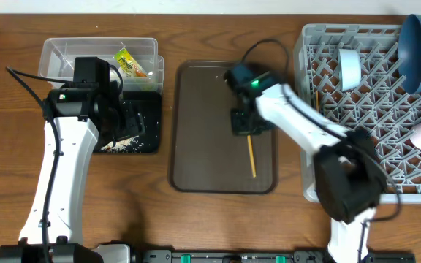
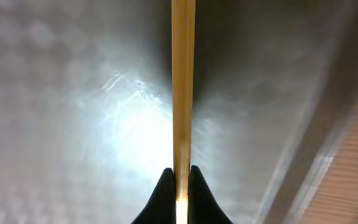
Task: Sort waste into correct bins and load items into the dishwasher rack
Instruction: 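Carry the second chopstick with the right gripper to the rack, then insert the second chopstick into the rack and open the right gripper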
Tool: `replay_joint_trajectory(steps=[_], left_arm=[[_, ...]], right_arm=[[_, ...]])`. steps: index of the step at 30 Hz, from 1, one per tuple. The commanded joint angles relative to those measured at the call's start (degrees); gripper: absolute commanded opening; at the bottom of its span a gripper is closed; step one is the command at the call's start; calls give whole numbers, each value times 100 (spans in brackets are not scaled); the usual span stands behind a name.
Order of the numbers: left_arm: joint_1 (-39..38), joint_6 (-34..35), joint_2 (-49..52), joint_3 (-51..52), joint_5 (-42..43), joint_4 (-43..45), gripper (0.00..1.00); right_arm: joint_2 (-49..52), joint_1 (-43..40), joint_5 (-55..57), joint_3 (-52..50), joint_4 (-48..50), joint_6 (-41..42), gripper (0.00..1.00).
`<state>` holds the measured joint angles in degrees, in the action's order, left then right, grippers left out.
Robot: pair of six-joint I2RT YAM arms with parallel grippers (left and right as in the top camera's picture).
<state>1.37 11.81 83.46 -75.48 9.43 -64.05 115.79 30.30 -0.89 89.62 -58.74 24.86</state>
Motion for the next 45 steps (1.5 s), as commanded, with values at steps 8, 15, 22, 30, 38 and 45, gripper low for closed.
replay_joint_trajectory(steps=[8, 15, 22, 30, 38, 45], left_arm=[[22, -11, -37, -61, -50, 0, 75], [22, -11, -37, -61, -50, -2, 75], [22, -11, -37, -61, -50, -4, 75], [22, -11, -37, -61, -48, -2, 75], [22, -11, -37, -61, -48, -2, 75], [22, -11, -37, -61, -50, -4, 75]], right_arm=[[-1464, -1121, -109, 221, -745, -1484, 1], [-1447, -1825, -109, 203, -1078, -1985, 1], [-1419, -2142, -109, -13, -1104, -2024, 1], [-1419, -2365, -50, -472, -962, -2024, 1], [-1416, -2430, -42, -776, -695, -2022, 1], [-1416, -2430, 391, -1062, -507, -1784, 1]])
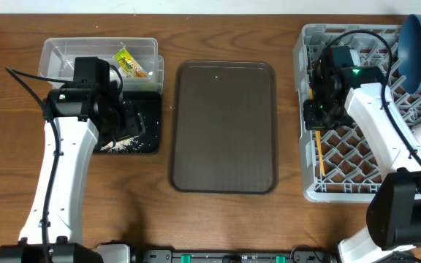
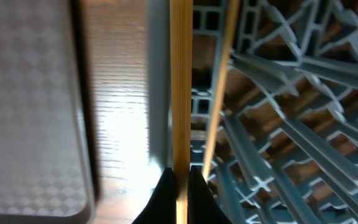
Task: Sort waste into correct bins and load items into the dishwasher rack
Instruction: 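Insert the second chopstick into the rack and open the right gripper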
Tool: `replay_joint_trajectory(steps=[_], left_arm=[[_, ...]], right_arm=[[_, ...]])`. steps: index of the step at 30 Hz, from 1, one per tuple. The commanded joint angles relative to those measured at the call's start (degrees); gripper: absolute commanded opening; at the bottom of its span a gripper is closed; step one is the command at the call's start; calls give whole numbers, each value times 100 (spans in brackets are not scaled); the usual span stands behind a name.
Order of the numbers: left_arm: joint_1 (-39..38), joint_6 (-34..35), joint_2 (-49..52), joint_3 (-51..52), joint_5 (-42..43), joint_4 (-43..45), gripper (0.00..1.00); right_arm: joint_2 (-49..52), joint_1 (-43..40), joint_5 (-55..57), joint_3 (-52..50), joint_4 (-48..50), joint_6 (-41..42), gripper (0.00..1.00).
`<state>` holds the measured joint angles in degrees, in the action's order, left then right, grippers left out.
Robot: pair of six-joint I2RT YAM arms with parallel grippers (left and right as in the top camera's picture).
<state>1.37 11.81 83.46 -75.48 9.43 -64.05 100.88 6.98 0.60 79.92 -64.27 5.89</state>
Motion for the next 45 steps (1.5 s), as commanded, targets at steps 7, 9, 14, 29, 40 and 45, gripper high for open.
replay_joint_trajectory(steps=[7, 9, 14, 29, 40, 45], left_arm=[[22, -11, -37, -61, -48, -4, 75], [22, -11, -37, -61, -48, -15, 75], [22, -11, -37, -61, -48, -20, 75], [22, -9, -37, -61, -48, -20, 75], [22, -9, -37, -61, -48, -13, 75], [22, -11, -37, -61, -48, -15, 75]], right_arm=[[74, -98, 243, -98, 74, 116, 1], [74, -98, 243, -98, 76, 114, 1], [74, -103, 264, -98, 81, 118, 6], [74, -103, 262, -98, 92, 269, 9], [63, -101, -9, -70, 164, 262, 27], [20, -120, -647, 286, 280, 297, 27]])
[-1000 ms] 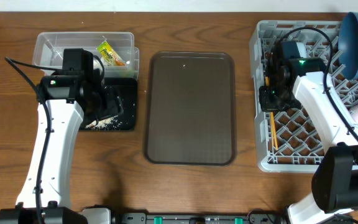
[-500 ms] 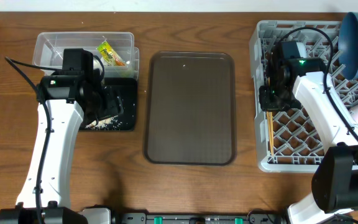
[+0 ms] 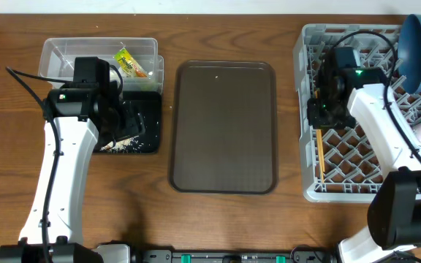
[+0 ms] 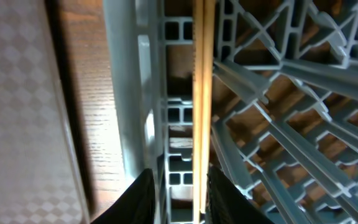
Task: Sort waste into correct bins and load items into the dishwasher rack
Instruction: 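Insert the second chopstick into the rack and open the right gripper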
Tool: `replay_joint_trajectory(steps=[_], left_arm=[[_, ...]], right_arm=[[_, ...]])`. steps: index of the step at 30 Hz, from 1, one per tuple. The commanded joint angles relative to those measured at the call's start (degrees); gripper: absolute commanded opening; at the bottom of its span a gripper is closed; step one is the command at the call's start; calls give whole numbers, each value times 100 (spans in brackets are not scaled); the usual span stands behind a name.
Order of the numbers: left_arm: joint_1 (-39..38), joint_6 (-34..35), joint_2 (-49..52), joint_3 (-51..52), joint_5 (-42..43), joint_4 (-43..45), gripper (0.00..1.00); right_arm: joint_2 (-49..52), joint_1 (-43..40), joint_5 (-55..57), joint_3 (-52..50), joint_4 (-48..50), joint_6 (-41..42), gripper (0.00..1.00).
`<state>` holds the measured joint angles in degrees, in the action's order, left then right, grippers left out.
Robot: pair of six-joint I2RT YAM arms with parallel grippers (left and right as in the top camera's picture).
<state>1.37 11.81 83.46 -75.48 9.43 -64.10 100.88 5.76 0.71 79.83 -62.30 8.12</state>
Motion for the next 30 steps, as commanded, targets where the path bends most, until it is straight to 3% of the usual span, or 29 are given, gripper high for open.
replay_joint_trajectory(steps=[1, 5, 7, 8, 11, 12, 16, 20, 24, 28, 30], left_arm=[[22, -9, -37, -61, -48, -11, 75], [22, -11, -37, -61, -48, 9, 75], [22, -9, -37, -61, -48, 50, 76], [22, -9, -37, -61, -48, 74, 81], [22, -9, -37, -61, -48, 131, 81], [22, -9, -37, -61, -48, 138, 81], [22, -9, -37, -61, -48, 140, 82], [22, -11, -37, -61, -50, 181, 83], [22, -13, -37, -61, -50, 201, 89], [22, -15, -37, -61, -48, 199, 91], [22, -15, -37, -61, -50, 201, 91]], right_arm=[[-17, -13, -791, 404, 151, 114, 27], [-160, -24, -885, 761, 417, 125, 35], [-223, -24, -857, 927, 531, 122, 45], [-247, -24, -820, 1008, 575, 120, 49], [-293, -24, -643, 1196, 579, 98, 69], [-306, -24, -608, 1211, 579, 76, 72], [-317, -24, -608, 1209, 538, 37, 78], [-317, -24, -608, 1209, 531, 37, 91], [-317, -24, -623, 1209, 498, -4, 95], [-317, -22, -1790, 1209, 328, -1255, 96], [-317, -24, -1875, 1209, 262, -1410, 98]])
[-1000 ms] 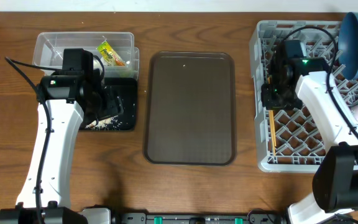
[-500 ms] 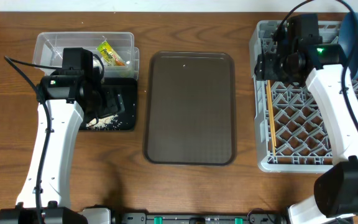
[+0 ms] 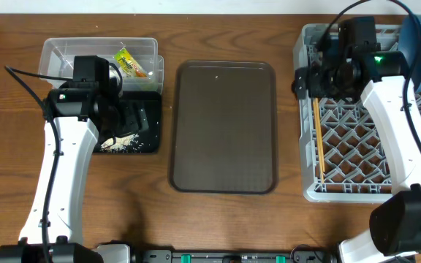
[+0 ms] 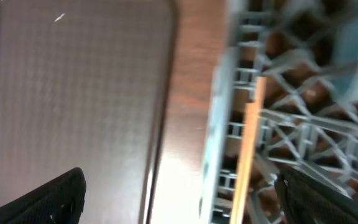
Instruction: Sort waste into correct bins and load items into the dishwasher rack
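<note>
A wooden chopstick (image 3: pixel 316 139) lies lengthwise in the left column of the grey dishwasher rack (image 3: pixel 357 157). In the right wrist view the chopstick (image 4: pixel 247 155) shows blurred inside the rack (image 4: pixel 229 112). My right gripper (image 3: pixel 305 79) hovers above the rack's far left corner, open wide and empty (image 4: pixel 185 199). The brown tray (image 3: pixel 223 124) holds nothing. My left gripper (image 3: pixel 126 117) hangs over the black bin (image 3: pixel 152 142), which has white scraps in it; its jaws cannot be made out.
A clear bin (image 3: pixel 57 51) at the far left holds a yellow-green wrapper (image 3: pixel 130 62). A blue bowl stands in the rack's far right corner, and a white item sits at its right edge.
My right gripper has risen off the chopstick, shifted to the rack's far left corner and opened wider. The chopstick stays in the rack. The left arm has not moved.
My right gripper was shut on a chopstick lying on the brown tray. It then held the chopstick over the rack's left edge, beside another chopstick there. Later it was open with the chopstick lying in the rack, and now it hovers empty.
</note>
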Tool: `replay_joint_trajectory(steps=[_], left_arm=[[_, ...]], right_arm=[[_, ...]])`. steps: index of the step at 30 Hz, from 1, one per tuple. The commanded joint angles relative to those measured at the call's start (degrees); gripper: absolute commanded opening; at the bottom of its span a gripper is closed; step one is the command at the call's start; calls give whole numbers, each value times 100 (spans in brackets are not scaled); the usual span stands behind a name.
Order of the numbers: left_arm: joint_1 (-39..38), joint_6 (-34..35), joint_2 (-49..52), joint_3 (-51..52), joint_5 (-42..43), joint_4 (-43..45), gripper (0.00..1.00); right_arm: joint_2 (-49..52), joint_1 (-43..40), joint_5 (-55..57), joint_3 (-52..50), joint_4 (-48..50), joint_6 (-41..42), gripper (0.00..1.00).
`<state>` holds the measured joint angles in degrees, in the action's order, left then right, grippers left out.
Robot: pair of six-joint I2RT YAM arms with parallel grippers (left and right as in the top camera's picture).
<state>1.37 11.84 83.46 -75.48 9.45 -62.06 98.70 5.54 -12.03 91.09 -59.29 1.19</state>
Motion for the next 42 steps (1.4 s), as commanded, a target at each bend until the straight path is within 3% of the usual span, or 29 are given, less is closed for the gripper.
replay_joint_trajectory(steps=[1, 4, 8, 11, 15, 19, 26, 31, 42], left_arm=[[22, -17, -37, -61, -52, -2, 91], [22, -17, -37, -61, -52, -2, 91], [22, -17, -37, -61, -52, -4, 91], [22, -15, -37, -61, -52, -2, 91], [24, -15, -37, -61, -57, -52, 91], [22, -15, -37, -61, -50, -271, 93], [22, -372, -118, 13, -52, -914, 94], [17, -367, -859, 562, -48, -568, 94], [17, -363, -3471, 2308, -136, 1161, 95]], right_arm=[[-98, -2, -221, 83, -52, -374, 99], [-98, -2, 1137, 83, -190, 774, 99], [-98, -7, -4, 83, -181, -111, 99], [-98, -13, 1040, 83, -326, 807, 99], [-98, -11, 1958, 83, -772, 1351, 99], [-146, -11, 960, 83, -940, 490, 99], [-713, -11, 662, 61, -1056, 470, 99], [-1412, -11, 949, -426, -890, 424, 99], [-3840, -11, 1239, -3027, 1097, 734, 99]])
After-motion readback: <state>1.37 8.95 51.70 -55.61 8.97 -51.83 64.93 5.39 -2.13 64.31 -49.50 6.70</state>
